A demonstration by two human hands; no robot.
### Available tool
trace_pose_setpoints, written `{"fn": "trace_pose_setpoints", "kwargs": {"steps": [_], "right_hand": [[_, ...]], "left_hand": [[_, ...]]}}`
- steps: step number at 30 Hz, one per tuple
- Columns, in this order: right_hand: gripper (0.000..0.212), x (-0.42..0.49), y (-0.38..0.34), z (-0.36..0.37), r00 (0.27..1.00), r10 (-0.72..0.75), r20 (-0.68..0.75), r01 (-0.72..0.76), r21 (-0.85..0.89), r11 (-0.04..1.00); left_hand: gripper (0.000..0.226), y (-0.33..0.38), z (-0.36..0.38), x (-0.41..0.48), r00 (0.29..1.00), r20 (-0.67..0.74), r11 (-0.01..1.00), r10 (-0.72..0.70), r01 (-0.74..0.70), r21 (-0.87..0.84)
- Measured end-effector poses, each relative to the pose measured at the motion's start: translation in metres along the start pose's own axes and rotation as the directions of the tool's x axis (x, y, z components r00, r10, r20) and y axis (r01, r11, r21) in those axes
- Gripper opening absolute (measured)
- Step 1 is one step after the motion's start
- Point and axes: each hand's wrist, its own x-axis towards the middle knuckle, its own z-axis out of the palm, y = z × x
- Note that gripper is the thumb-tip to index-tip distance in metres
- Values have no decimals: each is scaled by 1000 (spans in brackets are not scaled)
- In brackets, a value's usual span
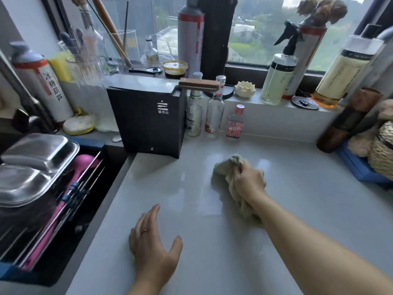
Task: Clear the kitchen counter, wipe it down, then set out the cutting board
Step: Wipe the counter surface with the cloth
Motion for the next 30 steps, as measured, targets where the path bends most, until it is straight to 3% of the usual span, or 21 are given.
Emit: {"fn": "trace_pose_setpoints", "kwargs": {"steps": [6, 10, 12, 14, 16, 30], "right_hand": [[24, 58, -42, 21, 998, -5, -70, 11, 89, 996], [40, 88, -51, 42, 994, -57, -97, 74, 182, 981], [40, 98, -48, 57, 998, -53, 19, 54, -23, 998], [55, 104, -44, 72, 986, -23, 168, 81, -350, 933], [64, 106, -42, 82, 977, -28, 213, 132, -492, 860], [51, 34, -42, 90, 940, -194, 282, 309, -456, 835]], "left_hand": [[84, -4, 10, 29, 999, 19, 999, 28, -28, 26], [87, -11, 15, 29, 997, 40, 997, 58, -60, 45], [88, -13, 15, 31, 996, 39, 996, 74, -76, 43], [89, -14, 15, 32, 996, 42, 996, 79, -81, 40], [89, -14, 15, 32, 995, 52, 996, 81, -83, 34], [90, -6, 11, 30, 995, 45, 996, 86, -87, 8]]}}
